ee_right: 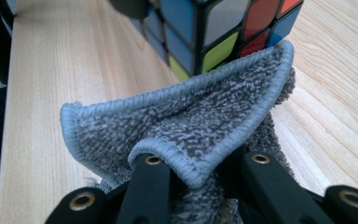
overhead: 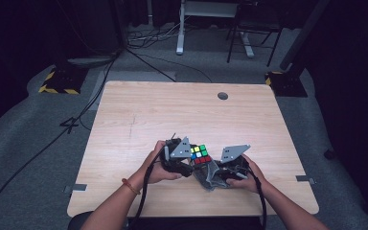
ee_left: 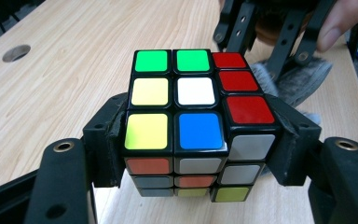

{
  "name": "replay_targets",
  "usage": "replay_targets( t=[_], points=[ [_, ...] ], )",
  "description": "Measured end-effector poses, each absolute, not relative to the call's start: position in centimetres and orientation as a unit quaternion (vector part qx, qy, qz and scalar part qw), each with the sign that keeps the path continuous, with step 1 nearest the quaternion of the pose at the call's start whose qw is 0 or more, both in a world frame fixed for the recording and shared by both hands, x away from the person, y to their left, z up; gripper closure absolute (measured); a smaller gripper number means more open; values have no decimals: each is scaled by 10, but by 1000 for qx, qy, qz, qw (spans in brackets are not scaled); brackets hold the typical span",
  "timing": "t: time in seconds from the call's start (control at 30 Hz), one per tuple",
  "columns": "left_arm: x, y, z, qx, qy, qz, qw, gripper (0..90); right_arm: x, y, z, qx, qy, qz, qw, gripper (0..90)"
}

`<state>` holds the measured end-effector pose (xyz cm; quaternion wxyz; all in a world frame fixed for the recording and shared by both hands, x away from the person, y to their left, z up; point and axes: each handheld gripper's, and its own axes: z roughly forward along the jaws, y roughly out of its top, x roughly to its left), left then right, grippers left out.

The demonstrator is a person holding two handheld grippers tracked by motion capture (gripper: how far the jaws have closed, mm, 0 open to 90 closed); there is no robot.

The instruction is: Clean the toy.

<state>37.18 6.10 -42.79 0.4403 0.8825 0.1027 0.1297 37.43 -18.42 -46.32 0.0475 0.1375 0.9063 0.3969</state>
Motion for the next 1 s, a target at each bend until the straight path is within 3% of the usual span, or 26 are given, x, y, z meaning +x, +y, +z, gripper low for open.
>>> replay_targets(
  t=[0.3,0.5,1.0],
  points=[
    [383,64,-450,900,119,129,400,335,397,-213,-465,192,900,382,77,760],
    [391,65,-462,898,140,99,406,334,409,-224,-470,236,895,367,96,703],
    [392,72,-478,904,144,66,398,327,412,-228,-467,242,888,379,94,381]
  ],
)
